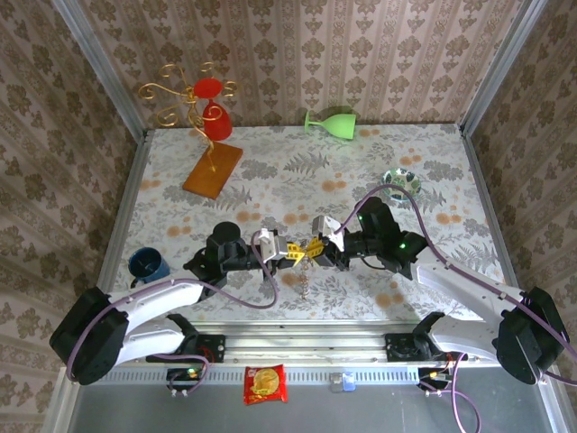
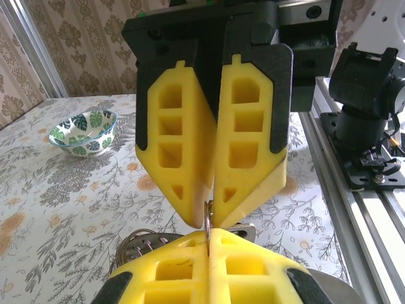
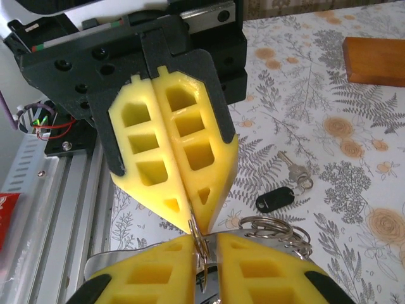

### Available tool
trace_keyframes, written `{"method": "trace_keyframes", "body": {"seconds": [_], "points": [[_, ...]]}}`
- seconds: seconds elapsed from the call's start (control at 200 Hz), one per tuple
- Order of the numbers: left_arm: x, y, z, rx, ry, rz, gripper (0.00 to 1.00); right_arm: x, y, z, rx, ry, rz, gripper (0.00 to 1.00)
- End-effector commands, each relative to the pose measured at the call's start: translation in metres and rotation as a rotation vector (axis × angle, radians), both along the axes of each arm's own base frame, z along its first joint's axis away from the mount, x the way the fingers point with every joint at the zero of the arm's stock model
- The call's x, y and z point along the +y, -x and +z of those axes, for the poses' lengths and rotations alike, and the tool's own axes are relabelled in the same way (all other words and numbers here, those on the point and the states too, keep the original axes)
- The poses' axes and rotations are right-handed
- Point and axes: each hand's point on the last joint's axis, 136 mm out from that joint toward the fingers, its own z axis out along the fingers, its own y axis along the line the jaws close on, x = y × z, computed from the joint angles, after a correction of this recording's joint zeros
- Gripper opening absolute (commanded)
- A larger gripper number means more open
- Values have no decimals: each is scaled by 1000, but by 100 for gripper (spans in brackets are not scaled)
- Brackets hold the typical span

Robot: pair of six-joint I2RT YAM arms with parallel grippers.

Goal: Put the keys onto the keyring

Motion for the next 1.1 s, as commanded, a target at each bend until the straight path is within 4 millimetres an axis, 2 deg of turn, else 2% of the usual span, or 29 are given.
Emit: {"method": "trace_keyframes", "body": {"seconds": [0.0,0.08,0.15,0.21,0.43,0.635,0.76,1.095], "points": [[-3,6,13,-14,58,-40,0,4,4,8,1,-40,24,11],[-3,5,13,-11,58,-30,0,4,4,10,1,-42,27,3],[-1,1,12,-10,56,-1,19,3,4,11,-5,-29,26,0],[1,-2,9,-15,36,19,23,1,4,12,-11,-2,27,0],[3,0,-1,-34,-73,3,22,-3,9,8,-46,134,70,0],[1,-1,5,-54,-80,-11,19,0,12,3,-83,262,130,0],[0,1,7,-54,-84,-26,17,5,9,8,-126,286,148,0],[-1,2,10,-55,-89,-44,12,10,15,4,-151,355,190,0]]}}
